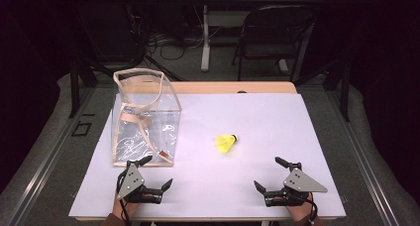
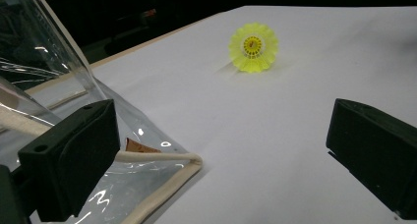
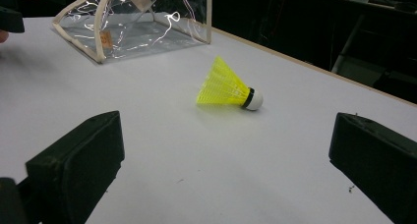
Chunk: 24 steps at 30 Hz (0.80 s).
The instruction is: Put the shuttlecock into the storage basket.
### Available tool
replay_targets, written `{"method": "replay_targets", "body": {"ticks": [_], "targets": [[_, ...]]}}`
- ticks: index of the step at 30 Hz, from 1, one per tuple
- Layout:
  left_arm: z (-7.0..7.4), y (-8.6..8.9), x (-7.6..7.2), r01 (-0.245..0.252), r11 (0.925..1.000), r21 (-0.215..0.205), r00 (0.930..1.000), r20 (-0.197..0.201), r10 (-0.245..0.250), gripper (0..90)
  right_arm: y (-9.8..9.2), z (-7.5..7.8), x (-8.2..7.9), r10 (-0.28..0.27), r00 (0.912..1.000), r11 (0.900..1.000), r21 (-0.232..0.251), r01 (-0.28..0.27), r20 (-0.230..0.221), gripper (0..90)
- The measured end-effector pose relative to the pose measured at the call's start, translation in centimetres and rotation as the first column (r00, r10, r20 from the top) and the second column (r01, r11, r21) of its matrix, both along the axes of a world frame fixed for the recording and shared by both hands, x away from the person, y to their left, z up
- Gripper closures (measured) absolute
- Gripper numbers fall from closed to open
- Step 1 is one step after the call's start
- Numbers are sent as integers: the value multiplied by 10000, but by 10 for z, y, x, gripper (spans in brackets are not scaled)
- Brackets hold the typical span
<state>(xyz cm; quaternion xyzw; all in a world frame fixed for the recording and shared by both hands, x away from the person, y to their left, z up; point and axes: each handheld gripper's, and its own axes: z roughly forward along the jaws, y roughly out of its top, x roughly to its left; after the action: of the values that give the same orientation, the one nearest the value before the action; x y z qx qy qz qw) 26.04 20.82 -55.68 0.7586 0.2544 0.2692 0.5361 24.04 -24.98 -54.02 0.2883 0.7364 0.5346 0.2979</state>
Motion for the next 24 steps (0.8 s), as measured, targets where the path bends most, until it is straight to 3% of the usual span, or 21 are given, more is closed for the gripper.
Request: {"method": "replay_targets", "body": {"ticks": [11, 24], "targets": [[0, -12, 2, 510, 9985, 222, 9987, -90, -508, 1, 0, -1, 2, 89, 9999, 10000, -3, -89, -76, 0], [3, -31, 15, 1292, 9910, 353, 9910, -413, -1277, 1, 2, -1, 3, 146, 9997, 9998, -129, -148, -176, 0]]}}
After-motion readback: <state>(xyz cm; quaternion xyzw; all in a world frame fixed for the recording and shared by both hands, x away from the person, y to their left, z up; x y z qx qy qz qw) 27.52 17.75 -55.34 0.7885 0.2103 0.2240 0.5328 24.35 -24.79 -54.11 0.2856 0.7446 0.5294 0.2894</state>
